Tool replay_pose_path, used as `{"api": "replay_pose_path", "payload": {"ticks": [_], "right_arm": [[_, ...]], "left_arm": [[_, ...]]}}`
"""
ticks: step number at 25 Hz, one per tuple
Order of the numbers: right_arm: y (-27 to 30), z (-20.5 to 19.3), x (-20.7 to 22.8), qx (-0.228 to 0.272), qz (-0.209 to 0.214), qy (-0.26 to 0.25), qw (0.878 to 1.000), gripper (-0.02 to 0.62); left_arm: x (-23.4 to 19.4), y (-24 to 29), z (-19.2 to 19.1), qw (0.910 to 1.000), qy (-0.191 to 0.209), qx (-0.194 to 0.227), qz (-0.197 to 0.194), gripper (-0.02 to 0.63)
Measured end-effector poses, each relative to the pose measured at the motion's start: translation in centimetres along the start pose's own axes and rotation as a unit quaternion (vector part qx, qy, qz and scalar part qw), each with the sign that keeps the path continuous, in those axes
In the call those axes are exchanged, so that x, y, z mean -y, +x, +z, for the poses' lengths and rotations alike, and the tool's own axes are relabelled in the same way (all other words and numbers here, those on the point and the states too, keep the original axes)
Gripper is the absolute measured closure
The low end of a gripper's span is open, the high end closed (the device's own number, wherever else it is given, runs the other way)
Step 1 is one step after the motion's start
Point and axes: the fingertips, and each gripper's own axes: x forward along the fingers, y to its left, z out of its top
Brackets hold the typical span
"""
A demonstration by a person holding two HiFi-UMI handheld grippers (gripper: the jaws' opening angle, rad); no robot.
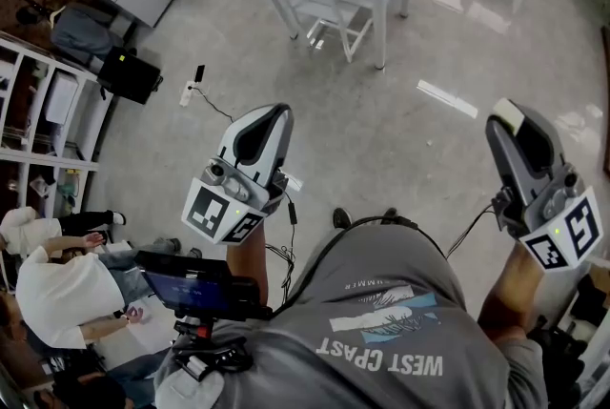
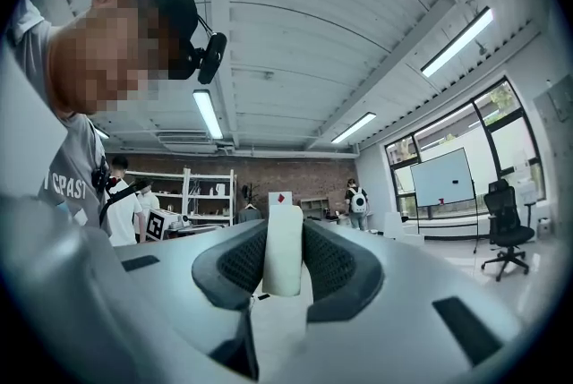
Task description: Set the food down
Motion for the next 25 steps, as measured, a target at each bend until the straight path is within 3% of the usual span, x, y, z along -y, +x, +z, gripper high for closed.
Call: {"api": "replay_pose_path", "payload": {"ticks": [13,25], "right_arm": [[-1.5,-0.7,0.6,-0.004,0.032,-0.006,0.999,0.492],[5.1,-1.6,2.3,-0.014,0.011,-0.004,1.0,0.492]], "left_arm": [[3.1,0.8,-0.7,0.9999,0.011,0.0,0.013,0.597],[-3.9,2.0,-1.8,1.0,-0.004,-0.006,0.004,0.597]]}}
